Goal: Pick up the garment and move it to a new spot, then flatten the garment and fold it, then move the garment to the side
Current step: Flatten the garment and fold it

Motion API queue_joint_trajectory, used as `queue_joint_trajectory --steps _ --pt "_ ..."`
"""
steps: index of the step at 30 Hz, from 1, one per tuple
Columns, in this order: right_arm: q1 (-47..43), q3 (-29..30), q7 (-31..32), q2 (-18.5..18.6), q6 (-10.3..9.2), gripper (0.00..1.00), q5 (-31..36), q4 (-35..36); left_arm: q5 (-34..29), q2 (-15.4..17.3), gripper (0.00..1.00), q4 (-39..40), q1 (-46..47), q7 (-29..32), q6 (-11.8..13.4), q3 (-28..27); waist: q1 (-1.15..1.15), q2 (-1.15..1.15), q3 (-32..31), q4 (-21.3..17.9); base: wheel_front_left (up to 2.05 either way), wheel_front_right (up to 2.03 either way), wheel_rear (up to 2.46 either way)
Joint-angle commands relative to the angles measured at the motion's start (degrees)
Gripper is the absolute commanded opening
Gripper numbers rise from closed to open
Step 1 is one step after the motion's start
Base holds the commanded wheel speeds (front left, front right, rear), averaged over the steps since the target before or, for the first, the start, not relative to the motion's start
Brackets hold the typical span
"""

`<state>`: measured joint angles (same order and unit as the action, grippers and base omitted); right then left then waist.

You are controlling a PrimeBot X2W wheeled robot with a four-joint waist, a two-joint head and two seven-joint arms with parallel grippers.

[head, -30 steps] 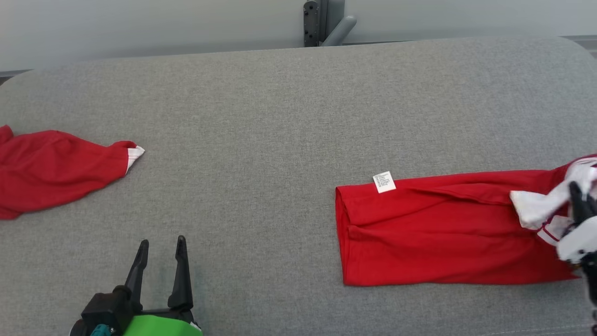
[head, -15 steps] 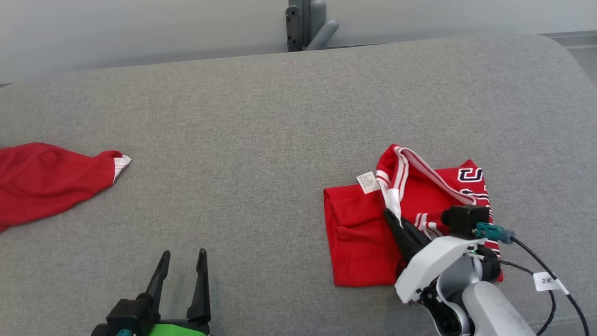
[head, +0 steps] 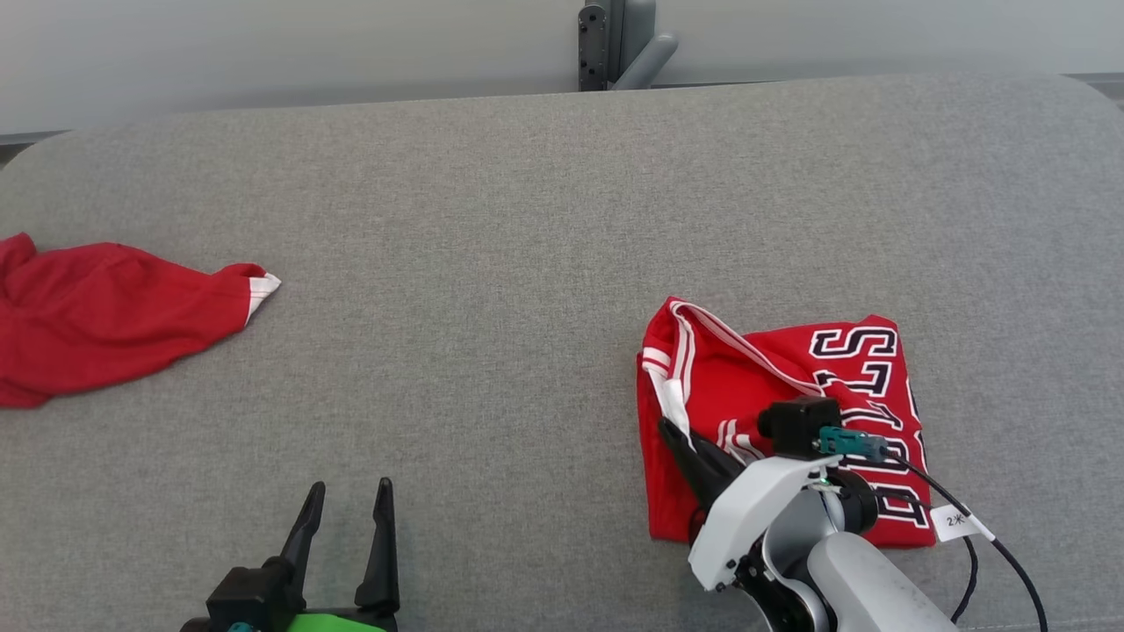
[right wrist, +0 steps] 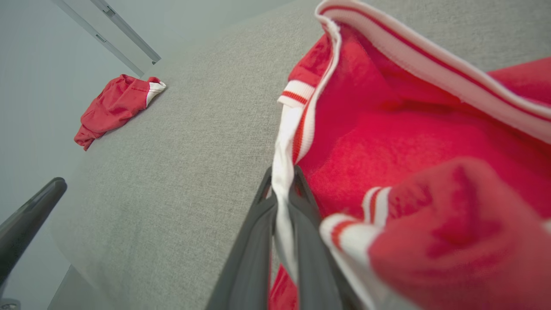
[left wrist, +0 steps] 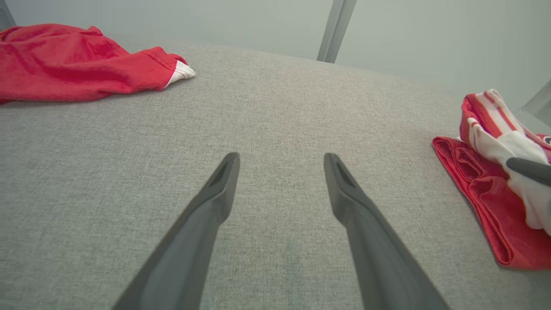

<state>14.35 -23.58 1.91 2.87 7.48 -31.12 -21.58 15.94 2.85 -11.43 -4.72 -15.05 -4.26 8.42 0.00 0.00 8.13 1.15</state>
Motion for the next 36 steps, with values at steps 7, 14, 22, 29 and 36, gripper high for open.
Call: queue_joint_trajectory --steps 7,14,22,29,36 --pt "0.9 -2.7 -2.9 0.1 0.01 1.0 0.3 0.4 -0.3 0.1 1.0 0.2 -0.1 -0.1 0.0 -1.3 0.0 0.0 -0.4 -0.3 0.0 0.0 0.0" --pt "-4.0 -1.1 -6.0 1.9 0.01 1.0 1.8 9.9 -0.4 0.1 1.0 0.5 -0.9 -0.1 0.0 -2.4 0.0 0.0 -1.2 -1.4 0.0 0.0 0.0" --pt "-10.9 8.2 -10.0 5.3 0.01 1.0 7.1 18.8 0.1 0.1 1.0 1.1 -1.7 -0.1 0.4 -2.8 0.0 0.0 -2.0 -3.3 0.0 0.0 0.0" --pt "-15.4 19.3 -15.4 5.5 0.0 1.0 17.3 17.8 0.4 0.1 1.0 1.8 -2.1 -0.1 0.7 -2.6 0.0 0.0 -3.9 -3.8 0.0 0.0 0.0" --pt "-18.1 27.1 -17.1 4.1 0.0 1.0 23.7 13.4 -0.3 0.1 1.0 3.9 -2.3 -0.1 1.0 -4.4 0.0 0.0 -5.0 -4.1 0.0 0.0 0.0"
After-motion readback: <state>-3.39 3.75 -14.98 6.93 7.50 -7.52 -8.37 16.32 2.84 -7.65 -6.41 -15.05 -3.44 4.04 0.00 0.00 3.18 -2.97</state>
